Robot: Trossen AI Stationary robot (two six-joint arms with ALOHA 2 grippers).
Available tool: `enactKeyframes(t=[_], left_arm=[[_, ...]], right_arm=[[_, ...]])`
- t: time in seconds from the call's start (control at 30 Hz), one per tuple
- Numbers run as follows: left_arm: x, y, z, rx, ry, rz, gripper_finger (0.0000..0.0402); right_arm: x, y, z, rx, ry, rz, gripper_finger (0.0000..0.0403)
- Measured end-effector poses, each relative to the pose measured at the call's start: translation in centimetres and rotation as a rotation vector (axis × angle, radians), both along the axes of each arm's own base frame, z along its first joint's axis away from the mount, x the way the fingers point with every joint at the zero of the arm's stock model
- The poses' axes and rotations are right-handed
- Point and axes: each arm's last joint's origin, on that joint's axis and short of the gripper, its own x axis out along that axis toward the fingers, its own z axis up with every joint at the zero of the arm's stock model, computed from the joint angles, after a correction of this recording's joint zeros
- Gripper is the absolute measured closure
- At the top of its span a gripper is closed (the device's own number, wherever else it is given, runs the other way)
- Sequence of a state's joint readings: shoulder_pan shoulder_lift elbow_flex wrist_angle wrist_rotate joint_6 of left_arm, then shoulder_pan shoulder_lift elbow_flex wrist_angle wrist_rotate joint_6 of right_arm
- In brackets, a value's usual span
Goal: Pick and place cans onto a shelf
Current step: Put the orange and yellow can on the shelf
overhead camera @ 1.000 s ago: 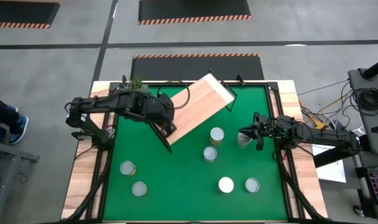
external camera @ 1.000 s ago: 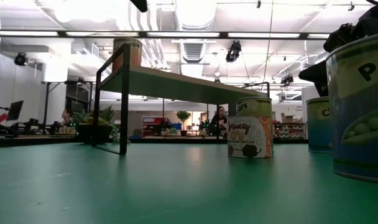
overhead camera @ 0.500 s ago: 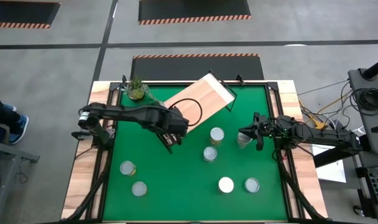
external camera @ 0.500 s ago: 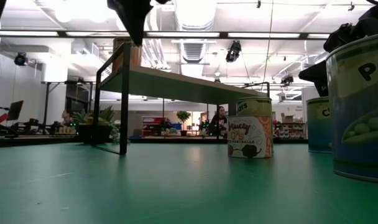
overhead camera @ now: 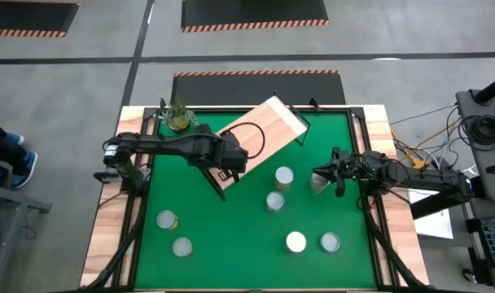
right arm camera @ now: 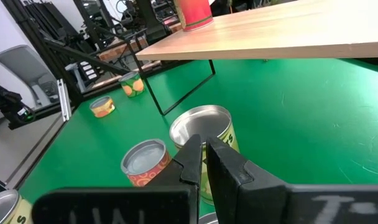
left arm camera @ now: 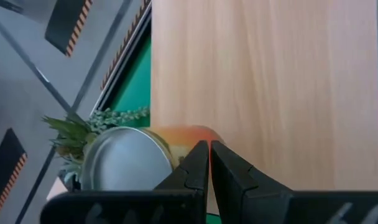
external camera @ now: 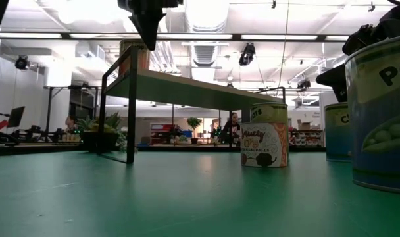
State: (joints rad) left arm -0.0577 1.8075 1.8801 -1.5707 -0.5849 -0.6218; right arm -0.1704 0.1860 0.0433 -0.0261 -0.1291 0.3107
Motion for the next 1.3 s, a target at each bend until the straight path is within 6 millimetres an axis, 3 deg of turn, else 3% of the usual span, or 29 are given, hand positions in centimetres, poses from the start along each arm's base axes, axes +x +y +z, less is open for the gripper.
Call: enactKeyframes(t=[0.83, 0.93, 1.13, 1.3], left_arm=[[-0.1, 1.6, 0.4, 0.184, -0.003, 0.043, 0.0402], [-0.1, 1.3, 0.7, 0.145, -0.003, 0.013, 0.0402], [-0.1, 0.2, 1.6, -0.139, -0.009, -0.104, 0.0402], [-0.1, 0.8, 1.6, -0.021, 0.01, -0.091, 0.0402]], right_arm=[[0.0, 0.0, 0.0, 0.0, 0.0, 0.0, 0.039], [0.0, 0.0, 0.0, 0.002, 0.0, 0.0, 0.039], [0.0, 0.0, 0.0, 0.001, 0.001, 0.0, 0.039], [0.0, 0.0, 0.0, 0.001, 0.001, 0.0, 0.039]])
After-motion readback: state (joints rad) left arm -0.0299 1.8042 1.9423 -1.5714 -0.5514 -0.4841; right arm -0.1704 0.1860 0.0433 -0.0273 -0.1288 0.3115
